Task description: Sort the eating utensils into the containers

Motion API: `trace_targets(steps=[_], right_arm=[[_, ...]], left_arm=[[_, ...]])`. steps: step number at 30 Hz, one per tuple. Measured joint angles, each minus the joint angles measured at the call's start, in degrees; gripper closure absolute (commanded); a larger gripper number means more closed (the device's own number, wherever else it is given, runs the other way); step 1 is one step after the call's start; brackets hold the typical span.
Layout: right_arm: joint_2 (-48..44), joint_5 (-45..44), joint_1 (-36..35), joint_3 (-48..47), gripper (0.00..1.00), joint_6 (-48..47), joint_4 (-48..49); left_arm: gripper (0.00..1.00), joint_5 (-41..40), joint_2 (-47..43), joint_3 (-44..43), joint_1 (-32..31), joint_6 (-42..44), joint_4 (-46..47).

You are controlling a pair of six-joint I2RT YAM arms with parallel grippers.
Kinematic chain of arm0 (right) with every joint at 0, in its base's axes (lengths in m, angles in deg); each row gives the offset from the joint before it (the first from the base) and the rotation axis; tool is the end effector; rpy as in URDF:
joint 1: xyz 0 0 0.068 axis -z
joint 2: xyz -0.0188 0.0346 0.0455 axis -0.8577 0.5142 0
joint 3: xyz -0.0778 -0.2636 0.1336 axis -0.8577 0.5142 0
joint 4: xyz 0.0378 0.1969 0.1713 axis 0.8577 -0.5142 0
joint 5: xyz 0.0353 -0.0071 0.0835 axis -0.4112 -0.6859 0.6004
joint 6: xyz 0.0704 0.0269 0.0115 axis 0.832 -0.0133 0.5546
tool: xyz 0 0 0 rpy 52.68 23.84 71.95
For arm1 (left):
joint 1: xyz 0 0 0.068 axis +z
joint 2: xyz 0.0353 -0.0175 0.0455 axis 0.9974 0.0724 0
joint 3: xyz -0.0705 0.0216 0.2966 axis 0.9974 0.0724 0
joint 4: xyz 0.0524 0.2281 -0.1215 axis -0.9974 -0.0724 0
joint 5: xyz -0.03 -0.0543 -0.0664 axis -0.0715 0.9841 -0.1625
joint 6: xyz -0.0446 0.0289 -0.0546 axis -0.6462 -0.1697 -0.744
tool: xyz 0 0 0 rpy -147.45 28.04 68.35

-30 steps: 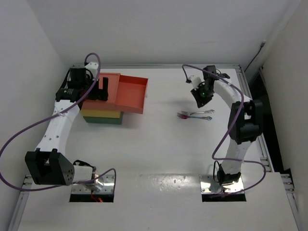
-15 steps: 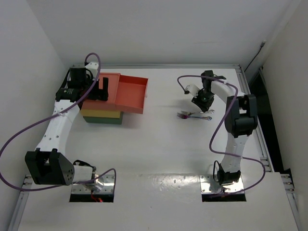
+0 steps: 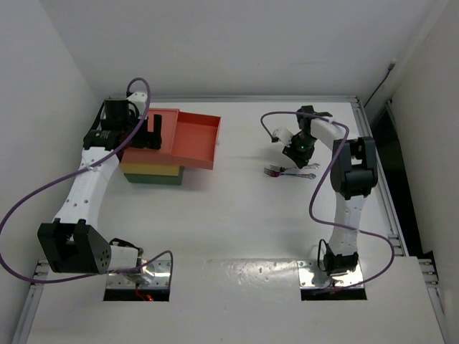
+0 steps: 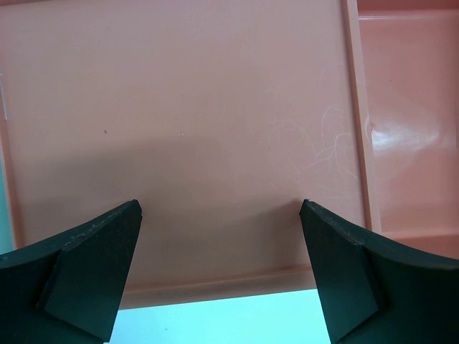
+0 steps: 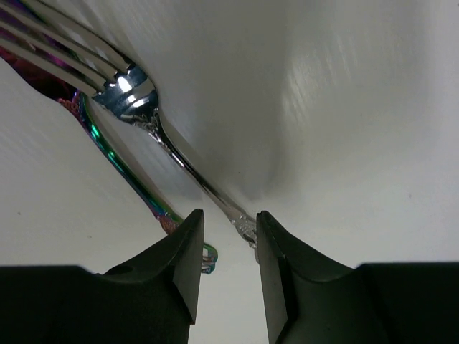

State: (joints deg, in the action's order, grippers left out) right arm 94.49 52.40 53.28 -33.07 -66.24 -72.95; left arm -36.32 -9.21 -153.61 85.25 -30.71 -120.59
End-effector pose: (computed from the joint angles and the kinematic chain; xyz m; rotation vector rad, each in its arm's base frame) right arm 0.4326 0.0509 0.1483 -1.3749 2.6198 0.0680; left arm 0.3041 -0.0084 0.3661 0.0549 2.2398 -0.0991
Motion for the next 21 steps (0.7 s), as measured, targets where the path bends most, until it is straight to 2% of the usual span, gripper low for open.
trace_targets(steps=[7, 10, 12, 16, 21], right_arm=[[4.09, 0.79, -0.63, -2.78, 0.64, -0.31, -0.98], [4.09, 0.96, -0.87, -2.82, 0.69, -0.42, -1.03], [4.09, 1.11, -1.03, -2.82, 0.75, -0.37, -1.05], [4.11, 1.14, -2.1, -2.8, 0.97, -0.52, -1.18], [3.8, 0.76, -3.96, -2.47, 1.0, -0.57, -1.11]], left_arm=[[0.0, -0.02, 0.15, -0.09, 0.02, 0.0, 0.07], [0.0, -0.02, 0.28, -0.15, 0.0, -0.02, 0.13], [0.0, -0.02, 0.52, -0.33, 0.02, -0.13, 0.26], [0.0, -0.04, 0.55, -0.33, 0.0, -0.15, 0.31], [0.0, -0.07, 0.63, -0.37, 0.02, -0.17, 0.37]])
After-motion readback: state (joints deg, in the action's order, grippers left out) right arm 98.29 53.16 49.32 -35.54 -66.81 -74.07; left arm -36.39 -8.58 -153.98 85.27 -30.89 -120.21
